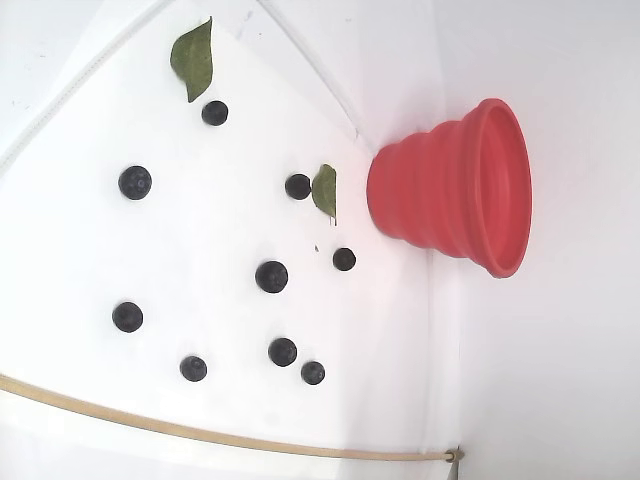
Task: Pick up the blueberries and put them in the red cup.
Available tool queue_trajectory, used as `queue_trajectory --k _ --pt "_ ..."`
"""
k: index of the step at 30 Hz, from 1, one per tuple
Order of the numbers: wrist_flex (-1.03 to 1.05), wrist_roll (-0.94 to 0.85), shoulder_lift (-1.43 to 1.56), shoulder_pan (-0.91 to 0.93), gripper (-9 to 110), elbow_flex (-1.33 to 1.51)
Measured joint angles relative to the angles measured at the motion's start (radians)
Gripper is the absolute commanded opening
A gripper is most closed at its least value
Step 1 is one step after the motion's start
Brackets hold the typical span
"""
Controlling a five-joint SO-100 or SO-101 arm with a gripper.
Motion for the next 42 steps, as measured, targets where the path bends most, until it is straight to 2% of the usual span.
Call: queue_trajectory --k 11,24,42 --pt "-0.089 -0.164 -0.115 -0.087 16 0.084" --pt "-0.155 -0.348 -0.221 -0.061 16 0.120" --pt "-0.330 -0.518 -0.393 -0.144 17 0.232"
